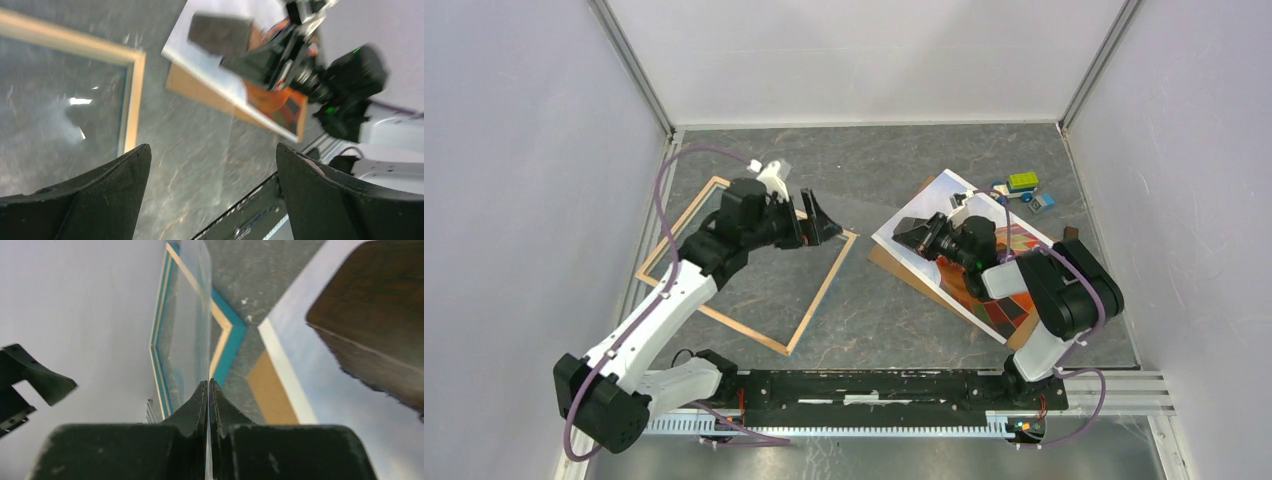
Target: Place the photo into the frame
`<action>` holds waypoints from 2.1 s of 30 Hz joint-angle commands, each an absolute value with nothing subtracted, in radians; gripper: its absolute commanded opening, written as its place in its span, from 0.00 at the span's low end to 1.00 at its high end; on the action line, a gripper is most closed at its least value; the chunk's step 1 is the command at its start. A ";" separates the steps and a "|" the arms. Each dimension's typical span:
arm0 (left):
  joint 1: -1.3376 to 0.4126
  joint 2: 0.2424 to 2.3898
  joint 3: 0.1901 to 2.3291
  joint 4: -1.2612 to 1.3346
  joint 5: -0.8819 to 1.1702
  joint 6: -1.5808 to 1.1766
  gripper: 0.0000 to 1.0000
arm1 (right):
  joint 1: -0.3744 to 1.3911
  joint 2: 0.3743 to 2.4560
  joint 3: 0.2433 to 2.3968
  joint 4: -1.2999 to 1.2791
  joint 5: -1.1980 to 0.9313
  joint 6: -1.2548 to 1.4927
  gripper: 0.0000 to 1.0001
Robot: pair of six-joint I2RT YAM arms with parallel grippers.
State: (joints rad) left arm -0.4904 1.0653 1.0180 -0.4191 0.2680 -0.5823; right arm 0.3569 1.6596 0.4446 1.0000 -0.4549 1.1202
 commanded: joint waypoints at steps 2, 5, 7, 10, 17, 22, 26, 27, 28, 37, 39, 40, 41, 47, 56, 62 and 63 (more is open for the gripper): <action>-0.493 1.078 0.861 -0.273 0.302 -0.664 1.00 | 0.316 1.764 0.552 0.931 -0.613 0.988 0.08; -0.493 1.095 0.792 -0.210 0.326 -0.698 1.00 | 0.315 1.795 0.579 0.882 -0.617 0.945 0.13; -0.493 1.094 0.755 -0.193 0.325 -0.705 1.00 | 0.316 1.805 0.561 0.906 -0.615 0.952 0.21; -0.493 1.073 0.721 -0.181 0.302 -0.702 1.00 | 0.315 1.810 0.523 0.971 -0.618 0.975 0.27; -0.465 0.989 0.681 -0.236 -0.130 -0.694 1.00 | 0.316 1.776 0.477 0.951 -0.620 0.940 0.41; -0.301 0.967 0.531 -0.033 -0.082 -0.858 1.00 | 0.315 1.762 0.478 0.945 -0.621 0.939 0.54; -0.230 1.069 0.520 0.017 -0.012 -0.880 1.00 | 0.317 1.761 0.470 0.948 -0.605 0.960 0.59; -0.230 1.092 0.502 0.050 0.009 -0.884 1.00 | 0.320 1.761 0.457 0.980 -0.601 0.982 0.60; -0.231 1.108 0.484 0.083 0.033 -0.891 1.00 | 0.322 1.761 0.435 1.021 -0.594 1.012 0.60; -0.233 1.153 0.363 0.246 0.117 -0.940 1.00 | 0.426 1.769 0.276 1.305 -0.498 1.189 0.63; -0.233 1.153 0.349 0.260 0.122 -0.939 1.00 | 0.465 1.765 0.251 1.356 -0.458 1.224 0.63; -0.232 1.155 0.343 0.269 0.129 -0.939 1.00 | 0.483 1.762 0.239 1.384 -0.435 1.241 0.63; -0.233 1.157 0.339 0.274 0.132 -0.940 1.00 | 0.501 1.758 0.230 1.396 -0.411 1.250 0.64; -0.233 1.178 0.312 0.314 0.165 -0.956 1.00 | 0.571 1.750 0.206 1.434 -0.294 1.283 0.65; -0.233 1.149 0.304 0.356 0.247 -0.997 1.00 | 0.665 1.795 0.236 1.427 -0.134 1.385 0.63; -0.234 1.072 0.323 0.336 0.316 -1.016 1.00 | 0.706 1.823 0.293 1.333 -0.075 1.379 0.58; -0.233 1.056 0.329 0.326 0.326 -1.016 1.00 | 0.711 1.833 0.304 1.317 -0.069 1.379 0.57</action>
State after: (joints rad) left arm -0.2314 1.1248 0.3088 0.3016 0.2592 -0.9714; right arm 0.6899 1.8038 0.2565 1.3540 -0.1455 1.3682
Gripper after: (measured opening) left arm 0.996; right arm 0.587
